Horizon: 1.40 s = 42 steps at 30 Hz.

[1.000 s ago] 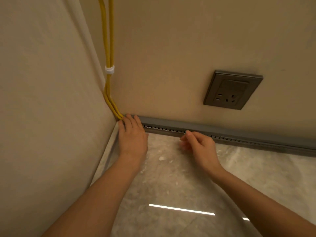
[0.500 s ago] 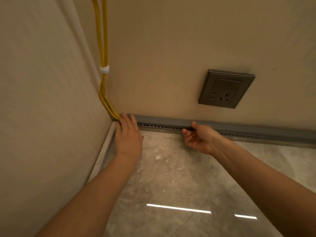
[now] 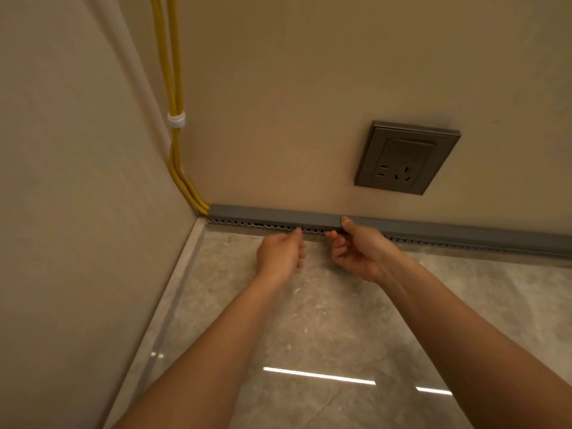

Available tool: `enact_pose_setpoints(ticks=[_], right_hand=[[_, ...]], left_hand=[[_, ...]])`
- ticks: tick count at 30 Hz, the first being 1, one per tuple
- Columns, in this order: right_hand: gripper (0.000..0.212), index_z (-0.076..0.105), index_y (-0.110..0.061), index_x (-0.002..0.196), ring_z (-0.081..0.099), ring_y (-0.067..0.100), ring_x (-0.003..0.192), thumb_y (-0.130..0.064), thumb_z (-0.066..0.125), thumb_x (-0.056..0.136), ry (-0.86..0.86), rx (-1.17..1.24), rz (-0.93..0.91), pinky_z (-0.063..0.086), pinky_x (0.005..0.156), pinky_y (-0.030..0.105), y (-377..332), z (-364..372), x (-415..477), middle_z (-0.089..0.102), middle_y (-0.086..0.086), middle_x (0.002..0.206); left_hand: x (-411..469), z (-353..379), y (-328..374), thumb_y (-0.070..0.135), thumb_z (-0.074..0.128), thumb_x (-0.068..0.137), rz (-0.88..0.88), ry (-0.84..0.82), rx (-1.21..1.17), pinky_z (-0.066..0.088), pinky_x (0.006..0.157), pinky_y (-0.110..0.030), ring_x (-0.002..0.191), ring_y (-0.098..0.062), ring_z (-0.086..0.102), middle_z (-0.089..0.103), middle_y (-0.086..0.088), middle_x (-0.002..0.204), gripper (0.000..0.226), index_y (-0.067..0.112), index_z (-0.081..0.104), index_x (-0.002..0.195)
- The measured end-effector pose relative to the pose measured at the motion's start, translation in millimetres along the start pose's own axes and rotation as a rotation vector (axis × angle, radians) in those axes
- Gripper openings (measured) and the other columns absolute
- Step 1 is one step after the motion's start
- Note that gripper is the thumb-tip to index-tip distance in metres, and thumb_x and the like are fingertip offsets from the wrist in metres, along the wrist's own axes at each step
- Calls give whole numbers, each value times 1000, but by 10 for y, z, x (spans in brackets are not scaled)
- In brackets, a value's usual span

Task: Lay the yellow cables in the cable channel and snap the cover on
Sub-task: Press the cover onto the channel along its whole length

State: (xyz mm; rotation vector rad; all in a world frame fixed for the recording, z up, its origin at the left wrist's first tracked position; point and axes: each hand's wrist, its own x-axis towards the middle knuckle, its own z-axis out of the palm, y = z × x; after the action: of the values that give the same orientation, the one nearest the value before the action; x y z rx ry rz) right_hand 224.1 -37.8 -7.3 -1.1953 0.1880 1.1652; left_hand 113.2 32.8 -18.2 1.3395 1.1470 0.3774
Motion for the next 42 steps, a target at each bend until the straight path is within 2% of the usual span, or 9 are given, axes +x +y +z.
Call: enact_pose_setpoints(ticks=[5, 14, 18, 21, 24, 27, 30, 34, 42], right_hand=[[32, 50, -3, 78, 40, 6, 32, -25, 41, 99, -13, -7, 47, 32, 31, 13, -39, -32, -4, 51, 5, 48], [31, 48, -6, 75, 35, 4, 28, -23, 41, 100, -50, 0, 38, 27, 30, 12, -36, -56, -15, 47, 0, 38], [30, 55, 0, 110, 35, 4, 28, -25, 42, 99, -86, -12, -33, 29, 31, 13, 38, -97, -9, 46, -3, 35], [38, 55, 3, 118, 39, 5, 30, -27, 45, 98, -122, 69, -18, 32, 31, 14, 54, -164, 4, 50, 0, 41], [36, 59, 1, 83, 47, 8, 34, -30, 47, 97, -97, 79, -5, 38, 33, 15, 7, -264, -28, 57, 5, 52], [39, 59, -1, 76, 51, 8, 38, -33, 48, 96, -35, 59, -13, 42, 37, 14, -81, -433, -85, 60, 5, 50], [39, 58, 0, 77, 50, 10, 40, -33, 48, 96, 29, 62, -17, 42, 37, 14, -206, -644, -160, 59, 6, 47], [42, 55, 1, 75, 47, 12, 50, -33, 44, 97, 94, 25, -17, 42, 36, 13, -360, -819, -238, 59, 8, 49], [40, 49, -3, 78, 31, 6, 39, -31, 33, 102, 128, -42, 31, 26, 33, 16, -445, -739, -226, 47, 1, 41]], left_hand=[[-23, 335, 225, 44, 37, 98, -329, -264, -251, 18, 38, -14, 44, -11, 32, 44, 2, 57, 45, 16, 49, 64], [14, 599, 332, 39, 27, 102, -312, -76, -255, 23, 25, -4, 15, -5, 36, 47, -4, 57, 52, 10, 43, 61], [29, 679, 293, 39, 29, 101, -278, 1, -220, 26, 23, -8, 27, -13, 46, 51, -5, 51, 49, 4, 57, 82], [58, 710, 277, 40, 27, 101, -286, 2, -219, 30, 26, -10, 19, -12, 42, 47, -2, 30, 54, 4, 52, 70], [58, 713, 321, 40, 27, 101, -294, 19, -211, 51, 56, -26, 53, -20, 59, 59, -7, 42, 53, 3, 58, 80], [109, 738, 347, 36, 25, 102, -303, 44, -177, 47, 91, -41, 103, -34, 61, 63, -19, 114, 49, 2, 46, 130], [67, 689, 389, 33, 25, 102, -322, -11, -189, 31, 47, -23, 51, -18, 40, 46, -5, 72, 41, 11, 44, 131], [-1, 649, 397, 36, 25, 102, -335, -62, -161, 16, 45, -22, 48, -13, 22, 29, 0, 64, 22, 17, 37, 97], [26, 644, 397, 35, 24, 102, -341, -68, -148, 16, 44, -22, 48, -12, 22, 29, 0, 64, 23, 17, 37, 96]])
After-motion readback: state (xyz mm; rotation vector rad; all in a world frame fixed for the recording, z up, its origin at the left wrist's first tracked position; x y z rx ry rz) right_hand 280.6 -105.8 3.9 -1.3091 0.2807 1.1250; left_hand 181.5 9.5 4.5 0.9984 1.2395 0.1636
